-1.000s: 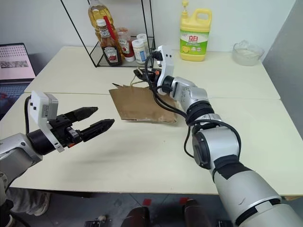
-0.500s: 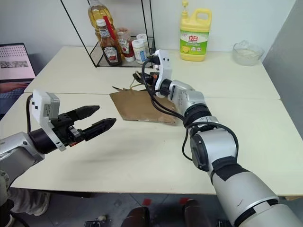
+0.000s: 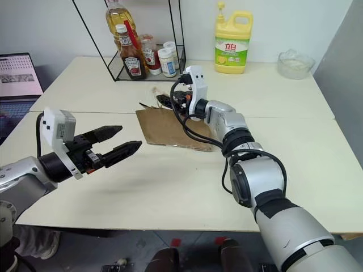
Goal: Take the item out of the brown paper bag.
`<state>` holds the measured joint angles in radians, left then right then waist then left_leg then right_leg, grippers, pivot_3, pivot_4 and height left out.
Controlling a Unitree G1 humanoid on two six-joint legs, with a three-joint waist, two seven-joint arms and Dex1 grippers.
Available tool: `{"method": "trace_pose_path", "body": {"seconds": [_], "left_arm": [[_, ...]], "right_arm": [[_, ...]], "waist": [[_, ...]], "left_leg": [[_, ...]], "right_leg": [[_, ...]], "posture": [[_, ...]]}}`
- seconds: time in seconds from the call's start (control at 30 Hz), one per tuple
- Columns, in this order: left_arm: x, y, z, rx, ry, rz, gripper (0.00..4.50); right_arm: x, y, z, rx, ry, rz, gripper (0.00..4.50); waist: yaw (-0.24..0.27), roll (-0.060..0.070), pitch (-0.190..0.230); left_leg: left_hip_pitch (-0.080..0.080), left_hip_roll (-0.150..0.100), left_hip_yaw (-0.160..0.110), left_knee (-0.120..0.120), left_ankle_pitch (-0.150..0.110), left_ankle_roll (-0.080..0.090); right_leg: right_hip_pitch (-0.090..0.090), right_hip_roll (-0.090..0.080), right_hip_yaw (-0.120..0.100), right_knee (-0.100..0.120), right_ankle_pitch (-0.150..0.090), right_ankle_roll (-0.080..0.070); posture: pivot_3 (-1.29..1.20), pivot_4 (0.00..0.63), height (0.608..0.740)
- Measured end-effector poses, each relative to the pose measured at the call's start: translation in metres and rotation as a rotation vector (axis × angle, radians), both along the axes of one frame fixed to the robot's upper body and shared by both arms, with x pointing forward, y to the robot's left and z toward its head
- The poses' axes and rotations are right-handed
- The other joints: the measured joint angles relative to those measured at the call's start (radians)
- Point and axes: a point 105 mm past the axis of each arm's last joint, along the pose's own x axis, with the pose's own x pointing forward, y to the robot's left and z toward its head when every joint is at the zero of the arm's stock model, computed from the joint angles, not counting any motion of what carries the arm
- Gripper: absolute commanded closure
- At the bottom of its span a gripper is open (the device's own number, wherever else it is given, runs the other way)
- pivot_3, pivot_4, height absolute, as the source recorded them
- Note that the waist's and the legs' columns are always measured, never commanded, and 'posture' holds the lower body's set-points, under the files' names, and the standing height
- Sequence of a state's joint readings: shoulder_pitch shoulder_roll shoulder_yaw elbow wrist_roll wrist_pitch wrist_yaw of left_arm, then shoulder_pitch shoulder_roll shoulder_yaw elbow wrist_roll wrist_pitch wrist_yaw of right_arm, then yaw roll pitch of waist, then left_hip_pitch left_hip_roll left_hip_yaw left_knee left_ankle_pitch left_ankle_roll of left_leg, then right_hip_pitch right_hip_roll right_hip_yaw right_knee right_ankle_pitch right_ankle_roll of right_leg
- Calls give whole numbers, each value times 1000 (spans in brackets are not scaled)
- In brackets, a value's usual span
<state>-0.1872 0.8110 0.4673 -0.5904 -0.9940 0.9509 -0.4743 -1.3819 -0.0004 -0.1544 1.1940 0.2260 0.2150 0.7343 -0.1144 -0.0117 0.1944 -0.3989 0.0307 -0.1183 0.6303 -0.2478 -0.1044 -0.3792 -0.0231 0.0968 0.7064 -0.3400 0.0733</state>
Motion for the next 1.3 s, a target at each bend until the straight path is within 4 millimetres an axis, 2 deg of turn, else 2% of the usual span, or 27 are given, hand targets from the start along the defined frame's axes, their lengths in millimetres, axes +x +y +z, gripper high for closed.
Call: {"method": "trace_pose_path", "body": {"seconds": [0.03, 0.3, 0.67, 1.0, 1.3], "left_arm": [[0, 0, 0, 1, 1, -1, 0], [5, -2, 0, 8, -7, -19, 0], [10, -5, 2, 15, -17, -37, 0], [16, -7, 1, 23, -13, -54, 0], [17, -8, 1, 36, -22, -62, 0]], "right_arm": [[0, -1, 0, -5, -5, 0, 52], [3, -13, 5, -33, -41, -2, 52], [-5, -24, 22, -101, -104, 72, 52], [-13, -45, 21, -169, -80, 108, 52], [-24, -55, 11, -228, -50, 162, 52]], "waist": [[0, 0, 0], [0, 0, 0], [1, 0, 0], [2, 0, 0], [2, 0, 0]], "left_leg": [[0, 0, 0, 0, 0, 0], [0, 0, 0, 0, 0, 0], [0, 0, -1, 0, 0, 0], [0, 0, -1, 0, 0, 0], [0, 0, -1, 0, 0, 0]], "right_leg": [[0, 0, 0, 0, 0, 0], [0, 0, 0, 1, 0, 0], [0, 0, 0, 1, 0, 0], [0, 0, 0, 1, 0, 0], [0, 0, 0, 1, 0, 0]], "posture": [[0, 150, 740], [0, 150, 740], [0, 150, 740], [0, 150, 740], [0, 150, 740]]}}
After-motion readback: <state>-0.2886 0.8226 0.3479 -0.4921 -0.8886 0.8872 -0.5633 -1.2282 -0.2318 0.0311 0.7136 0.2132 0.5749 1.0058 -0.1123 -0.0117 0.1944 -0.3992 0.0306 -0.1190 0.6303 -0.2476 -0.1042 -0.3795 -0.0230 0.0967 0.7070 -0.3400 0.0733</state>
